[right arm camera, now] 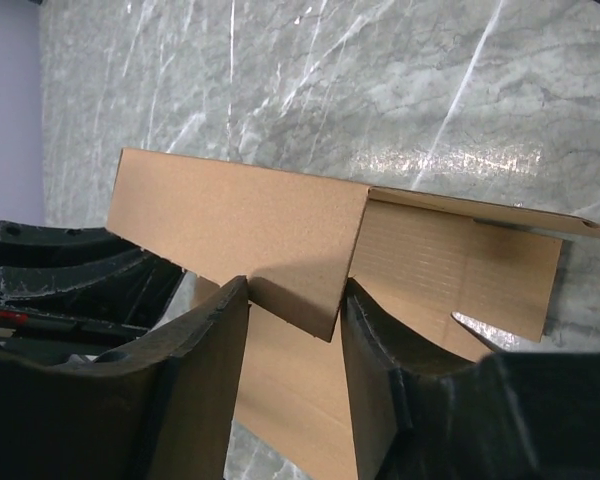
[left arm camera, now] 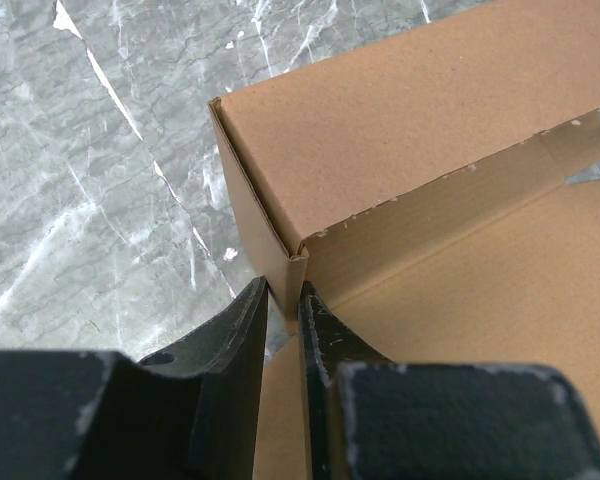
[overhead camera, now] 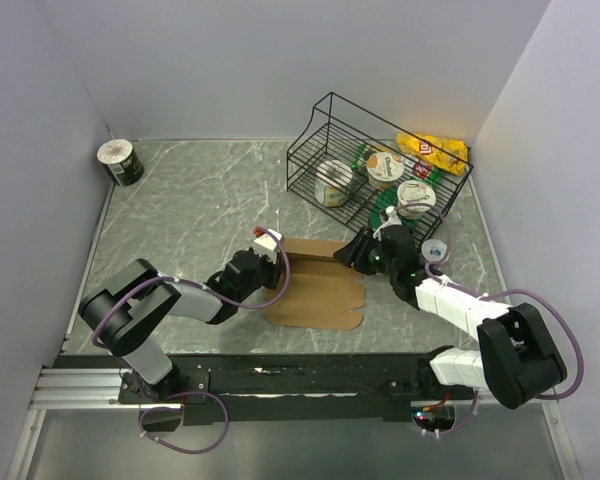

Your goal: Fold the paper box

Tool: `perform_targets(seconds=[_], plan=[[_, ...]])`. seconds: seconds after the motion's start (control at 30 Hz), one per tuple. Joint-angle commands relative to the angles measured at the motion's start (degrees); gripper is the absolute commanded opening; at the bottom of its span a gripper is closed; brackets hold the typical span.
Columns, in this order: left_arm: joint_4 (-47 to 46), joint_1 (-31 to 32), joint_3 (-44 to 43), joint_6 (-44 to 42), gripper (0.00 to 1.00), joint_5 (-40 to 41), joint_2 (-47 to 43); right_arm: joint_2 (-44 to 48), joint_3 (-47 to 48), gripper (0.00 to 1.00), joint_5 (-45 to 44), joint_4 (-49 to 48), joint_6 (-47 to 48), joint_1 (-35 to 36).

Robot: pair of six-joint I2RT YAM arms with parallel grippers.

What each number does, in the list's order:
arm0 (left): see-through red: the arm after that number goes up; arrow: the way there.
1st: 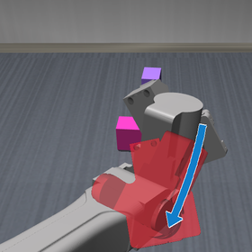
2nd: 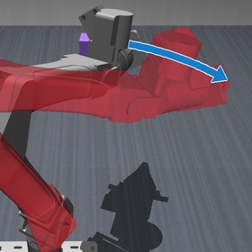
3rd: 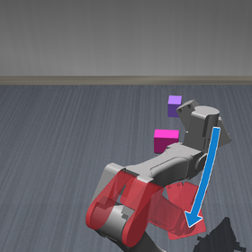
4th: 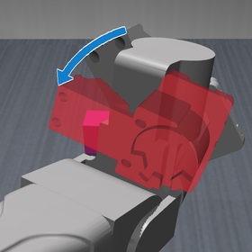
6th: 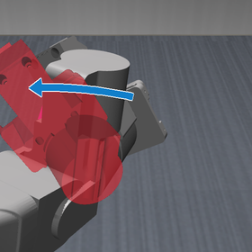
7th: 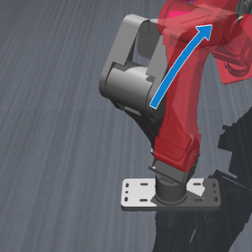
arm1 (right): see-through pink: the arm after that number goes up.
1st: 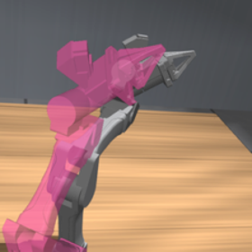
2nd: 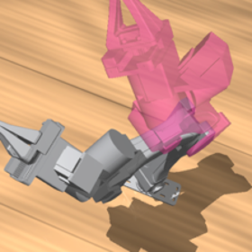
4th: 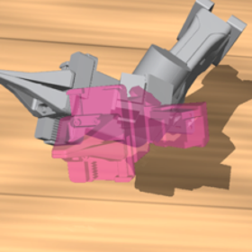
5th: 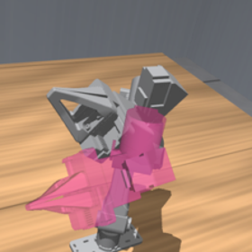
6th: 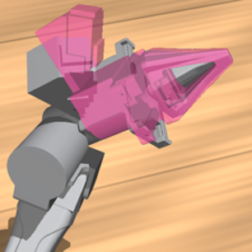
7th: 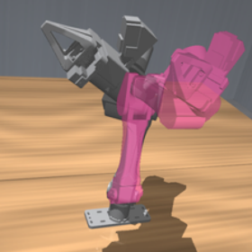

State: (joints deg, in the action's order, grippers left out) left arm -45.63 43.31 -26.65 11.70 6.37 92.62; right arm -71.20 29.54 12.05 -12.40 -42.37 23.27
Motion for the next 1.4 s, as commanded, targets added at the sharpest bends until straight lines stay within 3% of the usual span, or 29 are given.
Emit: perform_targets(seconds=[0.0,0.13,0.23,0.3,0.43,0.57,0.77,1.03,1.2,1.37], plan=[[-2.54,0.72,-0.94,0.07,0.23,-1.01,-0.07,-0.43,-1.41,0.46,1.83,-6.66,-0.87,-0.85],[-2.63,0.81,-0.77,0.16,0.23,-1.01,-0.33,0.44,-2.47,0.41,1.66,-8.07,-1.22,-1.21],[-2.28,0.81,-0.94,0.07,0.23,-0.92,-0.16,0.8,-2.56,0.43,1.74,-8.52,-1.49,-1.38],[-1.4,0.81,-1.38,0.42,0.22,0.3,-0.16,0.97,-2.38,0.5,1.75,-7.9,-1.14,-1.47],[0.88,0.81,-1.91,0.95,0.19,3.64,-0.59,4.39,-2.64,0.81,-0.09,-5.1,0.44,-1.91],[5.36,0.81,-3.92,2.09,0.18,6.98,-1.21,10.37,-3.52,0.87,-2.73,0.17,3.17,-2.09],[12.74,0.72,-6.91,3.5,0.16,9.53,-2.18,21.27,-6.33,0.86,-5.2,10.71,4.49,-2.0],[19.25,0.28,-10.08,4.55,0.16,8.31,-2.09,27.42,-9.06,0.64,-4.93,18.55,2.64,0.1],[21.72,0.11,-11.05,4.29,0.14,9.18,-2.35,35.5,-4.96,0.7,-11.95,24.76,7.03,7.22],[21.9,-0.15,-10.52,4.29,0.12,10.85,-3.06,33.24,2.35,0.72,-16.8,33.31,9.24,9.87]])
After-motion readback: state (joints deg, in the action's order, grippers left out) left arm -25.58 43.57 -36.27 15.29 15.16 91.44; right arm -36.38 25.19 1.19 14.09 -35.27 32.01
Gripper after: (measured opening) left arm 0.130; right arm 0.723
